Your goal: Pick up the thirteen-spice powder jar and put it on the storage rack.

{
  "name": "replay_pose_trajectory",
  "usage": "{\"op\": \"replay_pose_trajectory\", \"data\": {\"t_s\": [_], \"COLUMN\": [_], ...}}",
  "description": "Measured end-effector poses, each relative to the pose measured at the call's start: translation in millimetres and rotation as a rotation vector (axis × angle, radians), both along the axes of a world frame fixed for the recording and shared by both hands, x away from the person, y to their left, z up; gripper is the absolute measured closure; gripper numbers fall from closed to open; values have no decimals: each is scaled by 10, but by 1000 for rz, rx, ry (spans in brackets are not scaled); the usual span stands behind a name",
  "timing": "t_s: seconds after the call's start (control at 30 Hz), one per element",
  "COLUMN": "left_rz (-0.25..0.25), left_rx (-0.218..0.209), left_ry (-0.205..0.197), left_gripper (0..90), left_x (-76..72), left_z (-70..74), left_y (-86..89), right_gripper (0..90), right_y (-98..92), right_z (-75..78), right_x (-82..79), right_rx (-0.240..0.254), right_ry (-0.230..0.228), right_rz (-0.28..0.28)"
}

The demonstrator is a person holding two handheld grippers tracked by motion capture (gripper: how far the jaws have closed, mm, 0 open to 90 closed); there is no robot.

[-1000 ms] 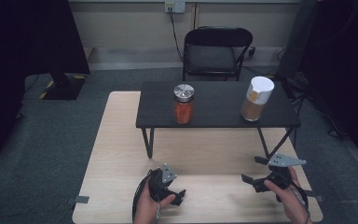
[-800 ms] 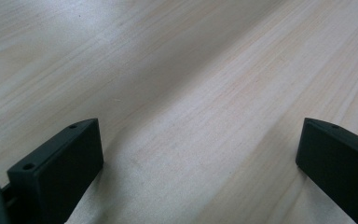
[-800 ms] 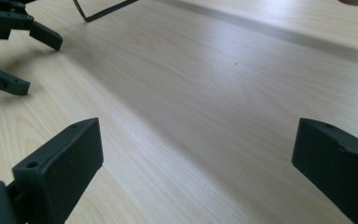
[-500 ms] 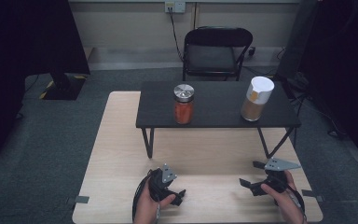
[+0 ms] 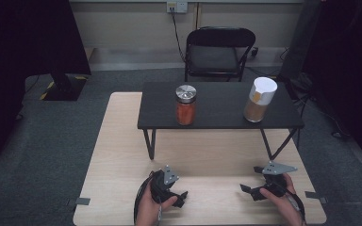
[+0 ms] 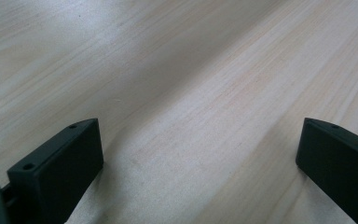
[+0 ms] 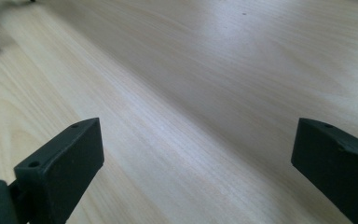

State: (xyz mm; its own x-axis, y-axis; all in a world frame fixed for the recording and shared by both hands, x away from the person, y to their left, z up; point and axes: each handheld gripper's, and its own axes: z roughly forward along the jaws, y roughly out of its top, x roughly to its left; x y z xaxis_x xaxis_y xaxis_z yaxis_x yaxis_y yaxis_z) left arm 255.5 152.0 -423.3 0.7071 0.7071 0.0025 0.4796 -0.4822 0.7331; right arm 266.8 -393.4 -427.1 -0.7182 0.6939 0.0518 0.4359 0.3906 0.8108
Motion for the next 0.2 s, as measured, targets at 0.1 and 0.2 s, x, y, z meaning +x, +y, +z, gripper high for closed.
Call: {"op": "replay_pose_trajectory", "data": {"t_s": [0.1, 0.2], "left_rz": [0, 0], "left_rx": [0, 0], "left_ry": [0, 0], "left_gripper": [0, 0], "left_x": [0, 0], "left_z": [0, 0], "left_y": [0, 0], "right_gripper": [14, 17], "right_y": [64, 140], "right_z": [41, 75], "right_x": [9, 30], "right_rx": [-46, -95], "right_ry": [16, 25], "right_rz": [-6, 5]}}
